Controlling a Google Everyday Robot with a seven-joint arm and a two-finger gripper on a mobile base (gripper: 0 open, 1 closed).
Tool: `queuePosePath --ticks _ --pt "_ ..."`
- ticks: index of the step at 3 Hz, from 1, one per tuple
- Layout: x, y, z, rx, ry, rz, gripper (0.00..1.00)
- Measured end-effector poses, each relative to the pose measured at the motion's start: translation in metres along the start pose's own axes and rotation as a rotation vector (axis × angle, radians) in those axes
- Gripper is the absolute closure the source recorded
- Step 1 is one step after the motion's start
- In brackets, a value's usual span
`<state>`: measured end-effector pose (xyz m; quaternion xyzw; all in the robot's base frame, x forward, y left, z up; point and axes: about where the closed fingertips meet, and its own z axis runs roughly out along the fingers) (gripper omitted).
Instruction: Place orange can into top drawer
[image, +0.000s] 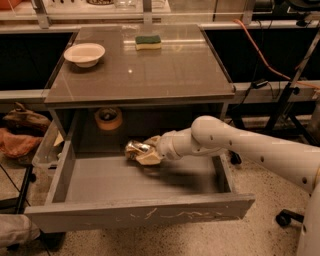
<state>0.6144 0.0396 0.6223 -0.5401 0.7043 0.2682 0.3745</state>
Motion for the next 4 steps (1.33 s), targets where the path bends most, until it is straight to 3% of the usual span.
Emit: queuePosePath --ticks 1,4 --pt "0.0000 0.0000 0.0000 0.000 0.000 0.000 0.81" --pt "0.0000 0.0001 0.0001 0.000 0.000 0.000 0.11"
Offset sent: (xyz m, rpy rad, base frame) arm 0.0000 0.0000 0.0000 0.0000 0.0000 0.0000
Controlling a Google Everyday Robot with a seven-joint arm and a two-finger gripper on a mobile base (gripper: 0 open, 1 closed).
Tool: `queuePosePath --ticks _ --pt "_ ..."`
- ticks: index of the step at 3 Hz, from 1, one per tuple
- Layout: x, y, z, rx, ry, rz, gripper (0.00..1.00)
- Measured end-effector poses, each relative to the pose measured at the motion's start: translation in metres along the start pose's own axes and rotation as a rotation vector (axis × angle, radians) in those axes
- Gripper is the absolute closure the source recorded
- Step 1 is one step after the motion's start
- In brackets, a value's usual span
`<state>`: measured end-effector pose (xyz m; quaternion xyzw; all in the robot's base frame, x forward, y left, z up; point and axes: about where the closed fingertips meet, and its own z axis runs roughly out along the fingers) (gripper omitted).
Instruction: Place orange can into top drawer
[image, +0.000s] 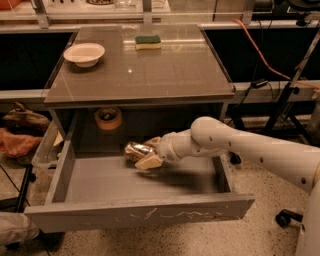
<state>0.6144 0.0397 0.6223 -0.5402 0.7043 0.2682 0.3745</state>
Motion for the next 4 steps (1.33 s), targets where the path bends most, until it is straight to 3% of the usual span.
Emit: queuePosePath --ticks 1,2,3,4 --pt "0.000 0.000 0.000 -0.001 0.000 0.000 0.00" --pt "0.000 0.000 0.000 -0.001 0.000 0.000 0.00" --pt "-0.005 0.020 -0.024 0.049 0.011 0.000 0.00" --pt "-0.043 0.059 -0.082 0.215 -0.016 -0.058 0.00"
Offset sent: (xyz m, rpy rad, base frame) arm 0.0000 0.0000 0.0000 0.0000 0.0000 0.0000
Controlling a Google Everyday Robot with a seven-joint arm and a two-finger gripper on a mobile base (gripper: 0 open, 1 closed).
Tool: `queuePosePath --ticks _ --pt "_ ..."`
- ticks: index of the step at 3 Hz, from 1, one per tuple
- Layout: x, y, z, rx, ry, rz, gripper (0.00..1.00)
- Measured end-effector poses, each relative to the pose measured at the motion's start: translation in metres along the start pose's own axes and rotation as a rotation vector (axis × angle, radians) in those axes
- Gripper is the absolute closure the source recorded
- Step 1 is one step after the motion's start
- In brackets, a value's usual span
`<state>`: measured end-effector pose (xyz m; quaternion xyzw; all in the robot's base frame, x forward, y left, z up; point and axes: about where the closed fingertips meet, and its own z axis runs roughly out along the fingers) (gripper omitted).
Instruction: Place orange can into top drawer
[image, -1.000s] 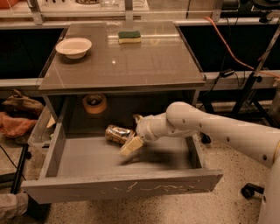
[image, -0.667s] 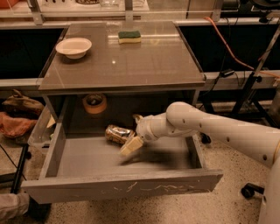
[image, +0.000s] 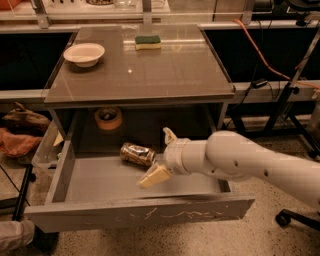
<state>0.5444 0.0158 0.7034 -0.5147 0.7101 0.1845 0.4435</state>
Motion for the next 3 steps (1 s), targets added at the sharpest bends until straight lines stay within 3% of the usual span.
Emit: queuePosePath --ticks 1,2,3 --pt "-0.030 0.045 -0.048 0.135 0.017 -0.084 0.00" --pt "-0.038 0.083 -0.064 0.149 0.053 -0.157 0.00" --pt "-0.038 0.083 -0.064 0.149 0.053 -0.157 0.00"
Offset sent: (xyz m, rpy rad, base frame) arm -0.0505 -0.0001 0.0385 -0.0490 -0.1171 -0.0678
